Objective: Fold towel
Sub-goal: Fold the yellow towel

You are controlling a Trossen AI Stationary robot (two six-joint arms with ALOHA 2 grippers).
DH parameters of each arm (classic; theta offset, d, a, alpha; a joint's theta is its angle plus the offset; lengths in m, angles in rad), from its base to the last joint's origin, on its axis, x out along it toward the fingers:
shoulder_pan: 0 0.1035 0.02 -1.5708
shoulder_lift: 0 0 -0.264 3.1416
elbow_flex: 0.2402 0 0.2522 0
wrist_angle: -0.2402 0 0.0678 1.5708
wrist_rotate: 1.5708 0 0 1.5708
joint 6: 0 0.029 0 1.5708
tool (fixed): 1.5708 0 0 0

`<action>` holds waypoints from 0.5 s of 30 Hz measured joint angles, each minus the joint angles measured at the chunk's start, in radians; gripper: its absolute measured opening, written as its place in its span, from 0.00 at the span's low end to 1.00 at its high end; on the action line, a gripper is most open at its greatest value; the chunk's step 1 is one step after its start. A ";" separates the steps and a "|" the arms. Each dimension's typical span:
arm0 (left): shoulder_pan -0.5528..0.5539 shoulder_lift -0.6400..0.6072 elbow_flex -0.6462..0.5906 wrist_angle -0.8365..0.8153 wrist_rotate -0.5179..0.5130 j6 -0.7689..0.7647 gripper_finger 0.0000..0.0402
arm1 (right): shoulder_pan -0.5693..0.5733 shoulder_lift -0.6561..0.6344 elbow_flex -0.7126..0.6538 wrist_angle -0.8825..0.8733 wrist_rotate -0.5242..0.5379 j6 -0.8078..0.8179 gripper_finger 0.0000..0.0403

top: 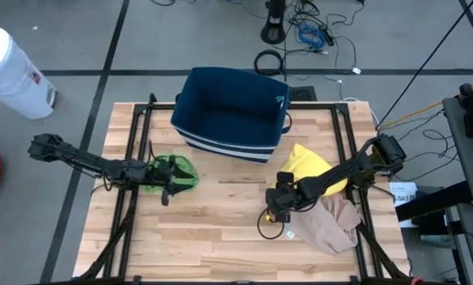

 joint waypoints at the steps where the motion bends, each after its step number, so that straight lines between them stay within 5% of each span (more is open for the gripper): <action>1: 0.000 0.003 0.000 0.000 0.000 0.000 0.48 | -0.002 0.004 0.000 0.003 0.000 -0.003 0.47; 4: 0.001 0.005 0.000 0.000 0.000 0.000 0.48 | -0.004 0.012 0.001 0.015 -0.009 -0.019 0.34; 8: 0.001 0.005 0.000 0.000 -0.001 0.002 0.48 | -0.006 0.014 0.001 0.041 -0.024 -0.064 0.06; 15: 0.001 0.005 0.000 0.002 -0.009 0.014 0.48 | -0.008 0.012 -0.003 0.226 -0.021 -0.122 0.01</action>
